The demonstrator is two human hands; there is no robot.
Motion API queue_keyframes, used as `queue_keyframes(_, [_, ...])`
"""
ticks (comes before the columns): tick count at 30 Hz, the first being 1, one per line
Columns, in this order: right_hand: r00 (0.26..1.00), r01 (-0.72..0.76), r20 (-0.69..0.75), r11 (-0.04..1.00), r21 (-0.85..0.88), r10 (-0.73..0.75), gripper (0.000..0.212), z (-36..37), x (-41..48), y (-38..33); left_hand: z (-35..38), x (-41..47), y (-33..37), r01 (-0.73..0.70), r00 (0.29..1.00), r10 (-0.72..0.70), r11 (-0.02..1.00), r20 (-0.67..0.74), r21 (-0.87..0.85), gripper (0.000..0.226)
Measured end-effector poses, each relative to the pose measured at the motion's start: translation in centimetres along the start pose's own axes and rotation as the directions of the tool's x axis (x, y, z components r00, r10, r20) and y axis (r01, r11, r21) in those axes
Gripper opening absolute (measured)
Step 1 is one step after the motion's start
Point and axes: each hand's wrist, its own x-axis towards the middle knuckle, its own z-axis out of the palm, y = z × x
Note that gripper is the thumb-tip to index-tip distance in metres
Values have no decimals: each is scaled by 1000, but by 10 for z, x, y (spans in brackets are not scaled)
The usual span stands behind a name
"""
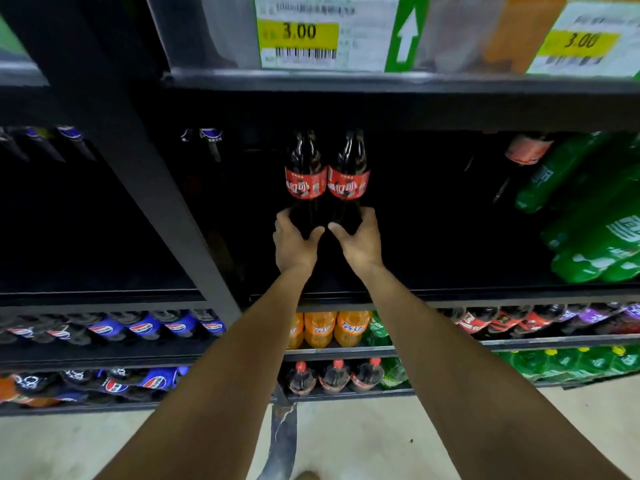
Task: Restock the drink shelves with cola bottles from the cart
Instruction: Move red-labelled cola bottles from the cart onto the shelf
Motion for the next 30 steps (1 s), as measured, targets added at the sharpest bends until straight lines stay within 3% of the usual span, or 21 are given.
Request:
queue_keyframes(7, [994, 101, 41, 995, 10, -102, 50, 27, 62, 6, 14, 56, -5, -91, 991, 105, 983, -85, 157, 71])
queue_keyframes(21, [985, 169, -26, 979, -115, -173, 52, 74, 131, -1, 37, 141, 2, -8, 978, 82, 935, -192, 356, 71])
queue_keyframes(30, [981, 194, -5, 978, -81, -195, 49, 94, 131, 3, 35, 134, -4, -60, 922, 152, 965, -357, 256, 66])
